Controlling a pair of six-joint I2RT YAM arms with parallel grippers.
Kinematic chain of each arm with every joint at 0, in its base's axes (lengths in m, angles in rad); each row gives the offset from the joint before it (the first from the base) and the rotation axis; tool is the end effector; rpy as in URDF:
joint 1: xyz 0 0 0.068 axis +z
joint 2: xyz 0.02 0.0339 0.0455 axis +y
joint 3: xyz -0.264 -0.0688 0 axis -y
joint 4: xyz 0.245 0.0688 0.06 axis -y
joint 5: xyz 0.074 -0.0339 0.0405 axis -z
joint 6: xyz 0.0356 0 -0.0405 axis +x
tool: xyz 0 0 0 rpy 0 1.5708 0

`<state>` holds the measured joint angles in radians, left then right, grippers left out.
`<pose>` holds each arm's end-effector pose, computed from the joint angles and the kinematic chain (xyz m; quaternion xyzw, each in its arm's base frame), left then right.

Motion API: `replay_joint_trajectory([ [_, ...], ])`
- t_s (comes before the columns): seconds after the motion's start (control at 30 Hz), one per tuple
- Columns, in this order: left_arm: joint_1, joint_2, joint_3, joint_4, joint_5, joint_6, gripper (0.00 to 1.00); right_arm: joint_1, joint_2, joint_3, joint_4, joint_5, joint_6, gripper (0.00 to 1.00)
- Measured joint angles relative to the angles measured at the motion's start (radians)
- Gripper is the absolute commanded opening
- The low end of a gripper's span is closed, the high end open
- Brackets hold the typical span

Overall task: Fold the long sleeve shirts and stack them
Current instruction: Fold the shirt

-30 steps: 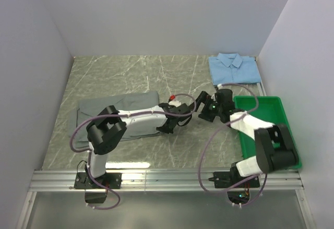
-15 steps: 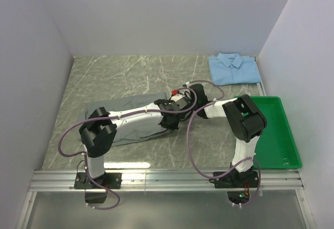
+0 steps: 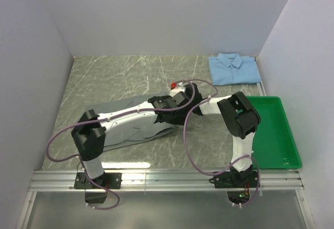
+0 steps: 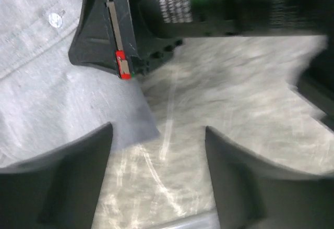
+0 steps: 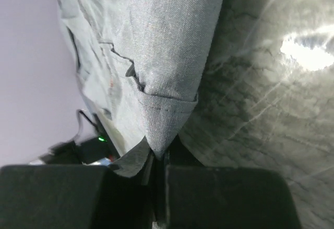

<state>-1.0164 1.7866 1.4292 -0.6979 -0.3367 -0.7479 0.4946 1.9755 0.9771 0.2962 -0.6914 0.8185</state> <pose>0.2101 -0.3170 0.2483 0.0853 0.9504 -0.0911 0.2848 0.3277 0.2025 0.1172 -0.0031 0.8653 0.4851 0.1259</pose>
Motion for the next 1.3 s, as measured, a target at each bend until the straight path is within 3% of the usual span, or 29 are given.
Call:
replay_joint_trajectory([
  [0.1,0.009,-0.064,0.000,0.030,0.017,-0.005,0.90,-0.014,-0.009,0.053,-0.113,0.000,-0.108,0.00],
  [0.33,0.104,-0.292,-0.053,0.109,0.075,-0.019,0.92,-0.129,-0.037,0.271,-0.550,0.102,-0.478,0.00],
  [0.47,0.257,-0.456,-0.200,0.171,0.138,-0.045,0.90,-0.175,-0.037,0.449,-0.768,0.237,-0.672,0.00],
  [0.63,0.446,-0.563,-0.384,0.198,0.178,-0.082,0.86,-0.179,-0.035,0.578,-0.902,0.381,-0.811,0.00],
  [0.83,0.599,-0.577,-0.560,0.224,0.232,-0.113,0.82,-0.138,-0.027,0.674,-1.023,0.599,-0.915,0.00],
  [1.03,0.720,-0.521,-0.630,0.264,0.303,-0.116,0.72,-0.046,-0.001,0.809,-1.118,0.794,-0.974,0.00],
  [1.3,0.737,-0.405,-0.662,0.360,0.409,-0.137,0.57,0.097,0.031,0.896,-1.183,1.048,-0.996,0.00],
])
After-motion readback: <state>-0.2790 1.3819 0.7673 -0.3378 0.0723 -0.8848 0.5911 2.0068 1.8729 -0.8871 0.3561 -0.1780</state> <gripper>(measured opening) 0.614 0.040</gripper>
